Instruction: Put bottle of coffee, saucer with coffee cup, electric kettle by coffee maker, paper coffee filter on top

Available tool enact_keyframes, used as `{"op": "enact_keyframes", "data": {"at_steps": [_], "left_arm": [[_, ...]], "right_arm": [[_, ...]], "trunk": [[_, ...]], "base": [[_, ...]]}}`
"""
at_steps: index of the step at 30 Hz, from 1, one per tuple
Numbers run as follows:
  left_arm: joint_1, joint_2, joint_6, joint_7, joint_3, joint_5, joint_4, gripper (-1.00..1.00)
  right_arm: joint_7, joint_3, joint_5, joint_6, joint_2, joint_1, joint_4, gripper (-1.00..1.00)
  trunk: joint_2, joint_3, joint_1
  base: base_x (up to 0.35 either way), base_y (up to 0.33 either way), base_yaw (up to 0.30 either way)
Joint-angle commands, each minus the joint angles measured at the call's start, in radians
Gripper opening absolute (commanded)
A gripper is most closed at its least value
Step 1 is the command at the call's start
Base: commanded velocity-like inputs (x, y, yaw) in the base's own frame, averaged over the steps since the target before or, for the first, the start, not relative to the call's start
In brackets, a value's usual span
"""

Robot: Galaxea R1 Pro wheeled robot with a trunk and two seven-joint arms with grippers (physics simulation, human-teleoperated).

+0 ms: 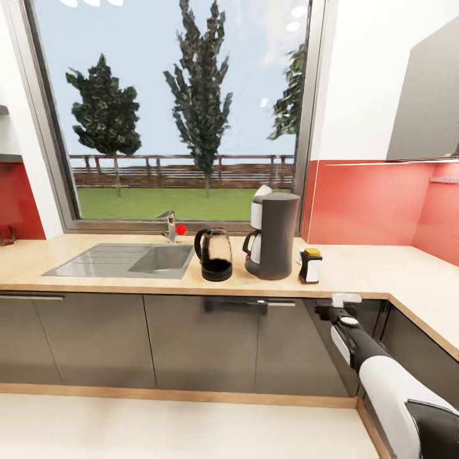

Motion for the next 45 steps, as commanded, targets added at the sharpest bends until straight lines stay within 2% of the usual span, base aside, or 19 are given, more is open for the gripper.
{"op": "enact_keyframes", "data": {"at_steps": [1, 2, 3, 5, 8, 10, 13, 17, 18, 19, 21, 24, 27, 31, 32, 37, 38, 39, 45], "left_arm": [[0.000, 0.000, -0.002, -0.007, -0.002, 0.010, -0.001, 1.00], [0.001, 0.000, -0.003, -0.006, -0.002, 0.010, -0.002, 1.00], [0.000, 0.000, -0.004, -0.006, -0.002, 0.010, -0.004, 1.00], [0.001, 0.000, -0.004, -0.006, -0.002, 0.010, -0.003, 1.00], [0.001, 0.005, -0.006, -0.006, -0.002, 0.009, -0.015, 1.00], [0.001, 0.007, -0.007, -0.006, -0.002, 0.009, -0.033, 1.00], [0.001, 0.006, -0.005, -0.005, -0.002, 0.011, -0.051, 1.00], [0.001, 0.004, -0.001, -0.002, -0.002, 0.015, -0.047, 1.00], [0.001, 0.004, 0.003, -0.003, -0.003, 0.013, -0.040, 1.00], [0.001, 0.003, 0.004, -0.003, -0.003, 0.012, -0.042, 1.00], [0.001, -0.006, 0.004, -0.004, -0.004, 0.009, -0.050, 1.00], [0.001, -0.039, 0.004, -0.005, -0.005, 0.008, -0.048, 1.00], [0.001, -0.053, 0.005, -0.005, -0.005, 0.008, -0.046, 1.00], [0.001, -0.057, 0.005, -0.004, -0.007, 0.005, -0.048, 1.00], [0.001, -0.057, 0.005, -0.004, -0.007, 0.005, -0.047, 1.00], [0.001, -0.057, 0.005, -0.004, -0.007, 0.006, -0.046, 1.00], [0.001, -0.057, 0.005, -0.004, -0.006, 0.005, -0.046, 1.00], [0.001, -0.058, 0.005, -0.004, -0.006, 0.006, -0.047, 1.00], [0.001, -0.058, 0.005, -0.004, -0.006, 0.006, -0.047, 1.00]], "right_arm": [[-0.014, -0.005, 0.012, 0.058, 0.001, -0.012, -0.002, 1.00], [-0.023, -0.005, 0.013, 0.121, 0.002, -0.024, -0.002, 1.00], [-0.029, -0.005, 0.016, 0.234, 0.009, -0.033, -0.003, 1.00], [-0.032, -0.005, 0.027, 0.336, 0.024, -0.036, -0.004, 1.00], [-0.038, -0.004, 0.070, 0.601, 0.079, -0.039, 0.033, 1.00], [-0.039, -0.004, 0.078, 0.625, 0.095, -0.039, 0.144, 1.00], [-0.039, -0.004, 0.082, 0.551, 0.107, -0.032, 0.344, 1.00], [-0.051, -0.003, 0.081, 0.432, 0.115, 0.007, 0.413, 1.00], [-0.058, -0.003, 0.092, 0.353, 0.117, 0.121, 0.426, 1.00], [-0.058, -0.003, 0.097, 0.334, 0.119, 0.143, 0.427, 1.00], [-0.059, -0.003, 0.133, 0.263, 0.132, 0.237, 0.429, 1.00], [-0.060, -0.003, 0.206, 0.161, 0.162, 0.372, 0.431, 1.00], [-0.057, -0.003, 0.229, 0.040, 0.169, 0.445, 0.431, 1.00], [-0.043, -0.004, 0.234, -0.194, 0.167, 0.535, 0.431, 1.00], [-0.037, -0.004, 0.235, -0.226, 0.168, 0.554, 0.431, 1.00], [-0.027, -0.004, 0.241, -0.201, 0.166, 0.583, 0.428, 1.00], [-0.027, -0.004, 0.241, -0.186, 0.161, 0.585, 0.428, 1.00], [-0.028, -0.004, 0.240, -0.165, 0.139, 0.588, 0.427, 1.00], [-0.022, -0.007, 0.241, -0.156, 0.134, 0.589, 0.428, 1.00]], "trunk": [[-0.001, -0.001, 0.000], [-0.001, -0.001, 0.000], [-0.001, -0.001, 0.000], [-0.001, -0.001, 0.000], [-0.001, -0.001, 0.000], [-0.001, -0.001, 0.000], [-0.001, -0.001, 0.000], [-0.001, -0.001, 0.000], [-0.001, -0.001, 0.000], [-0.001, -0.001, 0.000], [-0.001, -0.001, 0.000], [-0.001, -0.001, 0.000], [-0.001, -0.001, 0.000], [-0.001, -0.001, 0.000], [-0.001, -0.001, 0.000], [-0.001, -0.001, 0.000], [-0.001, -0.001, 0.000], [-0.001, -0.001, 0.000], [-0.001, -0.001, 0.000]], "base": [[-0.009, 0.000, 0.000], [-0.004, 0.000, 0.000], [-0.002, 0.000, 0.000], [-0.001, 0.000, 0.000], [0.000, 0.000, 0.000], [0.000, 0.000, 0.000], [0.000, 0.000, 0.000], [0.000, 0.000, 0.000], [0.000, 0.000, 0.000], [0.000, 0.000, 0.000], [0.000, 0.000, 0.000], [0.000, 0.000, 0.000], [0.000, 0.000, 0.000], [0.000, 0.000, 0.000], [0.000, 0.000, 0.000], [0.000, 0.000, 0.000], [0.000, 0.000, 0.000], [0.000, 0.000, 0.000], [0.000, 0.000, 0.000]]}}
